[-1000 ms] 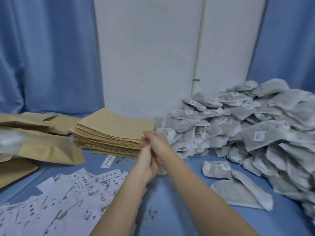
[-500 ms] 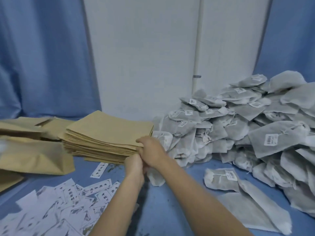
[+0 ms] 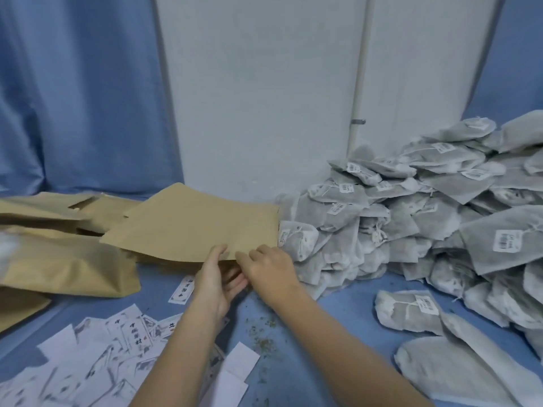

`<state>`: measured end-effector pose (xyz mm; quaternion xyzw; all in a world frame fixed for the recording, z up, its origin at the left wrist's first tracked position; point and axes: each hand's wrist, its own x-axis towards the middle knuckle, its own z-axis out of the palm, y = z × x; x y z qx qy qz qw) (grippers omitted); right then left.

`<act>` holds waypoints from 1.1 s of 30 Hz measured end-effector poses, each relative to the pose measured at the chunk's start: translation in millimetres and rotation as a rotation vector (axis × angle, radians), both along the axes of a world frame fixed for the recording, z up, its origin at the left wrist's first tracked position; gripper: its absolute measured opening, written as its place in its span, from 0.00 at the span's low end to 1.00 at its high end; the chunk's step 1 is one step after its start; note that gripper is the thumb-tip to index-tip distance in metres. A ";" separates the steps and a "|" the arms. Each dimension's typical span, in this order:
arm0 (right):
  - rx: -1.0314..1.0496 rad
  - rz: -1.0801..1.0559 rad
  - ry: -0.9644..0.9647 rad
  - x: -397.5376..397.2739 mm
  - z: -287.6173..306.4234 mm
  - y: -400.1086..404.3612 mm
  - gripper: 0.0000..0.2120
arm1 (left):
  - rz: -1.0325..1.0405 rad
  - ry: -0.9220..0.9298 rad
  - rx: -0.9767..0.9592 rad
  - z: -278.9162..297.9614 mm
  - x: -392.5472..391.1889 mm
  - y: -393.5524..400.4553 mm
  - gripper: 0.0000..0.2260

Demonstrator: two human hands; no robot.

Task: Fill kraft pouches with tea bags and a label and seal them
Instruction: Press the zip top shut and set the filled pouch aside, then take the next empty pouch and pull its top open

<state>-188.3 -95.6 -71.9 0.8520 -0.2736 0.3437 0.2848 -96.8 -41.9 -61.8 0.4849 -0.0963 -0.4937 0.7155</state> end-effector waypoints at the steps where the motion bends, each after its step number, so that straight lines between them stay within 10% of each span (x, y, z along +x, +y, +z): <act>1: -0.032 0.053 -0.058 -6.6 -3.0 6.4 0.08 | 0.009 0.005 -0.011 3.0 -2.8 4.6 0.16; 8: 0.038 0.257 -0.337 -30.1 -2.9 51.4 0.02 | 0.184 -0.173 -0.096 34.7 -20.7 34.6 0.08; 15: 1.048 0.418 -0.748 -53.1 40.7 106.6 0.17 | 0.355 -1.402 0.152 50.6 -35.0 83.0 0.07; 20: 1.566 0.763 -1.228 -85.1 73.2 129.1 0.25 | 0.276 -2.024 0.158 29.5 -39.6 122.1 0.29; 28: 1.700 0.623 -1.467 -138.1 48.5 122.6 0.20 | 0.254 -2.300 0.194 -13.2 -37.7 153.3 0.38; 33: 1.565 0.351 -1.456 -140.7 21.6 112.5 0.06 | -0.273 -2.099 0.604 -23.7 -30.0 144.5 0.35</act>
